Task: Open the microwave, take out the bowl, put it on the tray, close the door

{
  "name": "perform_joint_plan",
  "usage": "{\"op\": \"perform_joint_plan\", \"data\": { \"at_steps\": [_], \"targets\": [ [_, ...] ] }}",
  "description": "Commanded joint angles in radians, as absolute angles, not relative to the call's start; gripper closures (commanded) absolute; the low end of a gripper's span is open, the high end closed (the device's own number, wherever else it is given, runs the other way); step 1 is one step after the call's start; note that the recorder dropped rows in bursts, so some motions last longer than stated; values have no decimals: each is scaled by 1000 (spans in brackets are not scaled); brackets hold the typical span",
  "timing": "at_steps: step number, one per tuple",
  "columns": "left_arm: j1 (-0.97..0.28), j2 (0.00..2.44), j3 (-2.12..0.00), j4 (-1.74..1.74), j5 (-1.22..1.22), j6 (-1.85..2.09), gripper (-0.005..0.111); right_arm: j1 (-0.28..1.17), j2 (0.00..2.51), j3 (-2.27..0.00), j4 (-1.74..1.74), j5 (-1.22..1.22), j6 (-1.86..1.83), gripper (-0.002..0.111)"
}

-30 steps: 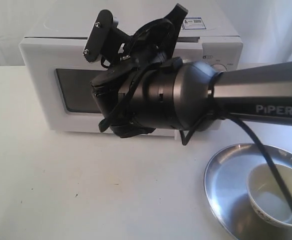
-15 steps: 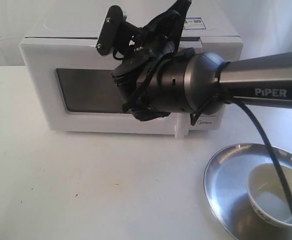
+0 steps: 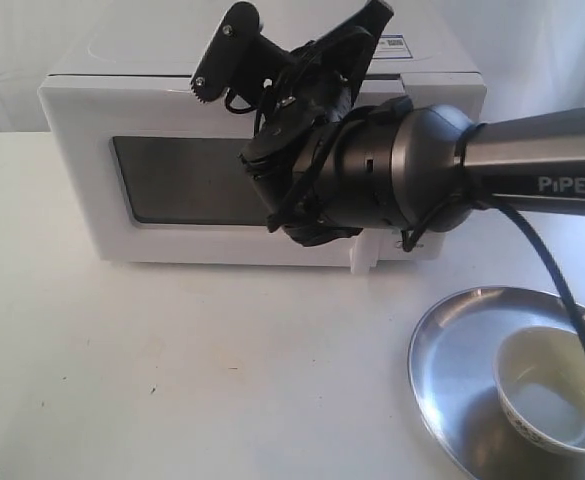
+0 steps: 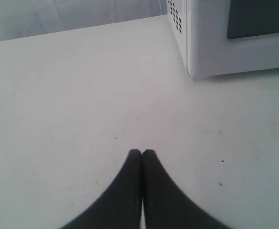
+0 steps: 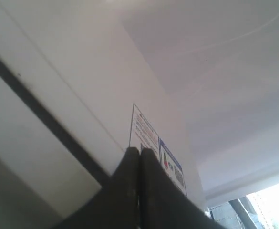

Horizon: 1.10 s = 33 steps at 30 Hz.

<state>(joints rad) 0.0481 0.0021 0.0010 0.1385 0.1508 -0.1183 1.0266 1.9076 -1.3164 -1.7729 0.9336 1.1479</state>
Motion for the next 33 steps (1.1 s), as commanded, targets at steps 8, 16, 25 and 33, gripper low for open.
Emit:
{"op": "perform_joint_plan", "data": {
  "at_steps": [8,16,25,33],
  "targets": [
    [47,0,0,135,149,-125,107,927,2049,-1269,-1744,779,1289,108],
    [47,0,0,135,149,-125,107,907,2069,-1266,-1744,899,1323,108],
    [47,0,0,135,149,-125,107,1082,1727,-1104,-1744,544,1507,108],
    [47,0,0,135,149,-125,107,1314,1361,-880,-1744,248,1503,108]
  ]
}}
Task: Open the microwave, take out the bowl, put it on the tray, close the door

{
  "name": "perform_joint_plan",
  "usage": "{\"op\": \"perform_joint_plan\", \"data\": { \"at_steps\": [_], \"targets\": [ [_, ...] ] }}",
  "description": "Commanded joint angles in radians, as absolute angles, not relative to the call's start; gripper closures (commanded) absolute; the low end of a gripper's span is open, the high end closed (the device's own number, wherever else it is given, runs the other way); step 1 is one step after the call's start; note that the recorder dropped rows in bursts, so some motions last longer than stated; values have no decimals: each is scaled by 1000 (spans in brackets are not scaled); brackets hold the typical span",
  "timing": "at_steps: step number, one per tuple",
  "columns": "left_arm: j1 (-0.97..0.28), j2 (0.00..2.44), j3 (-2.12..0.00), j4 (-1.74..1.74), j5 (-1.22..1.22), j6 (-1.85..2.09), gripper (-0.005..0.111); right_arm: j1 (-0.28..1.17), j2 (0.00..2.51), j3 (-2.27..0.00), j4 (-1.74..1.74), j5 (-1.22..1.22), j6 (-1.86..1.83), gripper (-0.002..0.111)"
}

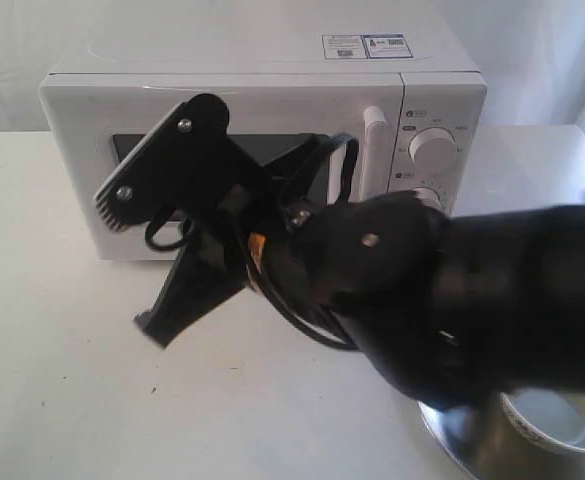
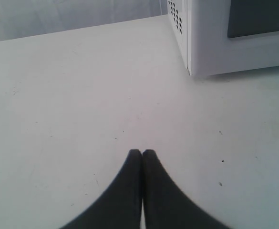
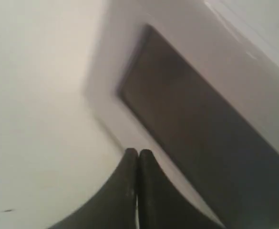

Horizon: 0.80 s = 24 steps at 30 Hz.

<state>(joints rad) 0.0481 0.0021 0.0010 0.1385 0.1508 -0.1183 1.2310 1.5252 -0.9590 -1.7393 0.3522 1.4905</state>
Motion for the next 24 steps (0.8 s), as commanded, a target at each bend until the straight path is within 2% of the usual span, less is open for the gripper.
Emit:
{"op": "perform_joint_plan", "data": {
  "at_steps": [1,6,14,19,24],
  "targets": [
    [47,0,0,135,149,-125,107,1331,1329,-863,-1744,223,1503,108],
    [47,0,0,135,149,-125,107,1376,1154,-791,-1744,55,1555,108],
    [47,0,0,135,149,-125,107,1376,1024,-778,-1744,-318,1626,108],
    [47,0,0,135,149,-125,107,1376,964,-778,-1744,-387,1645,108],
    [47,0,0,135,149,-125,107,1376,920,-776,-1744,-255,1672,108]
  ]
}}
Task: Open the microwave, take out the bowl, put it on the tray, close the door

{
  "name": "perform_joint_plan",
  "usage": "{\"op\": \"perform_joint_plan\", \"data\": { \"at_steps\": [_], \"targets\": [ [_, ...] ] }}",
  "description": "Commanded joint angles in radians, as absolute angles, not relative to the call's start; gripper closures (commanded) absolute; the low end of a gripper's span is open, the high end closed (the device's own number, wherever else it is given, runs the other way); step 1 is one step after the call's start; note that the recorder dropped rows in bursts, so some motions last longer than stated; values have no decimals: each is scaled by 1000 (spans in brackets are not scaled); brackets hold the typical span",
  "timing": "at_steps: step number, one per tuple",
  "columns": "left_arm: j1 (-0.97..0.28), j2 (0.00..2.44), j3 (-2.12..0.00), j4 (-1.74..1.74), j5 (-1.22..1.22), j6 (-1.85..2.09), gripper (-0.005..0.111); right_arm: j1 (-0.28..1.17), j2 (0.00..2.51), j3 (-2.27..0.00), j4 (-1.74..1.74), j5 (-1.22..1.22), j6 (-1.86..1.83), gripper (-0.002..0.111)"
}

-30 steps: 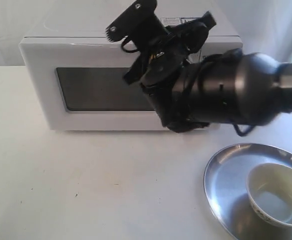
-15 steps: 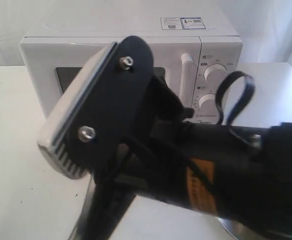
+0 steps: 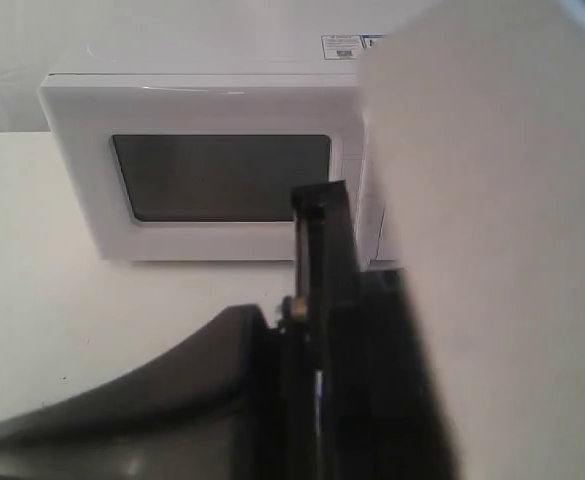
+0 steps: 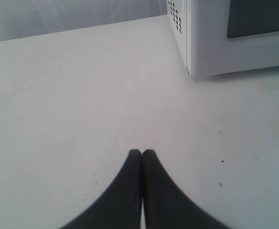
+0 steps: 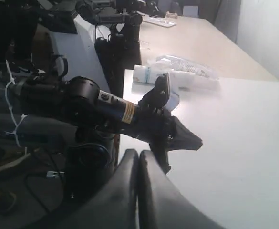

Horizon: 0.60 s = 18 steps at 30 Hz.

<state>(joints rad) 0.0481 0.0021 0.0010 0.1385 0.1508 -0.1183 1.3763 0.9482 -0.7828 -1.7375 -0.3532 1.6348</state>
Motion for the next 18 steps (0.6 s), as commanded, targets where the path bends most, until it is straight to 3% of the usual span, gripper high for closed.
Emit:
{"op": "perform_joint_plan", "data": {
  "at_steps": [1,4,9,18],
  "targets": [
    [47,0,0,135,149,-125,107,1376,909,-768,-1744,-194,1696,108],
    [47,0,0,135,149,-125,107,1351,858,-723,-1744,-40,1754,108],
    [47,0,0,135,149,-125,107,1238,729,-605,-1744,-21,1688,108],
    [47,0,0,135,149,-125,107,765,347,-379,-1657,66,1704,108]
  ]
}}
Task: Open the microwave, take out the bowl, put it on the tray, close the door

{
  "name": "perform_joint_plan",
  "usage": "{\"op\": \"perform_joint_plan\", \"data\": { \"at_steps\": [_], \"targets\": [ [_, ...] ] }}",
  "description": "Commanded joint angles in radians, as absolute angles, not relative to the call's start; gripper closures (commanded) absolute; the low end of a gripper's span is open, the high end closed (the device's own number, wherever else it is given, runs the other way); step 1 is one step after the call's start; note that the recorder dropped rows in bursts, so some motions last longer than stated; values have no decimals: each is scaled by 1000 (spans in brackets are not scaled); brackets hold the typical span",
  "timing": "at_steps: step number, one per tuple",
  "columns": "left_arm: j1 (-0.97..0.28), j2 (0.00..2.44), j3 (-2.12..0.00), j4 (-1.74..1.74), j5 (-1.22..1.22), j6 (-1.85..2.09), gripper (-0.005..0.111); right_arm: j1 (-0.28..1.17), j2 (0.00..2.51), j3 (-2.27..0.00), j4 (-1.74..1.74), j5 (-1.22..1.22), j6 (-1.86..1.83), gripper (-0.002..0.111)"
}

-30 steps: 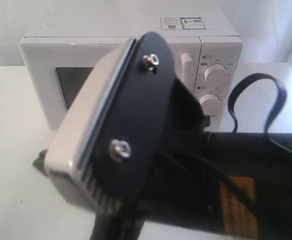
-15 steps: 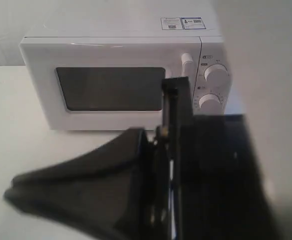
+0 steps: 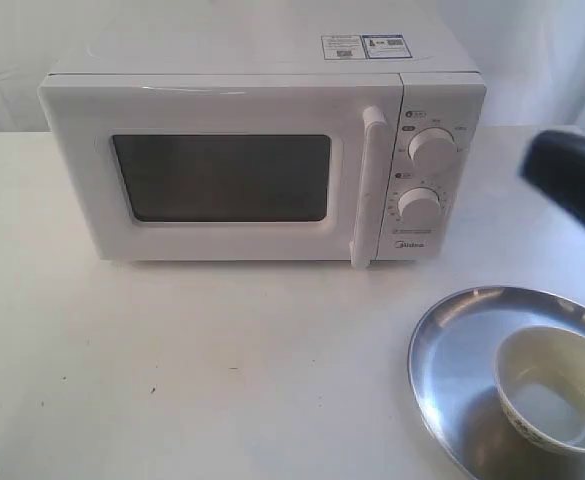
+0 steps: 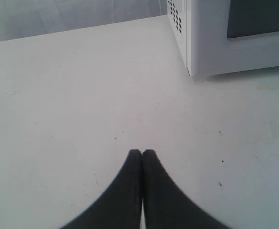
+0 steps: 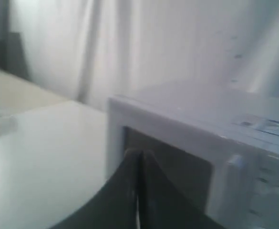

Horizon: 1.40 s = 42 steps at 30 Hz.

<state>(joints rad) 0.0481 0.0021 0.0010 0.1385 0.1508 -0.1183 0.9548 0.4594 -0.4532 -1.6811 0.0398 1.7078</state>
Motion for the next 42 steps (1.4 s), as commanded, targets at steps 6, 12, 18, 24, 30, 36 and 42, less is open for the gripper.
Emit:
{"op": "perform_joint_plan", "data": {
  "at_steps": [6,12,18,24,30,36,42],
  "targets": [
    [47,0,0,135,149,-125,107,483,259,-275,-1649,-54,1716,108],
    [47,0,0,135,149,-125,107,311,251,-197,-1634,-93,1724,108],
    [47,0,0,135,149,-125,107,228,129,-112,-1632,-80,1724,108],
    [47,0,0,135,149,-125,107,225,0,-30,-1629,-43,1724,108],
    [47,0,0,135,149,-125,107,225,0,0,-1616,-23,1727,108],
    [47,0,0,135,149,-125,107,225,0,0,-1617,-6,1723,108],
    [47,0,0,135,149,-125,107,225,0,0,-1319,69,1438,108]
  ]
}}
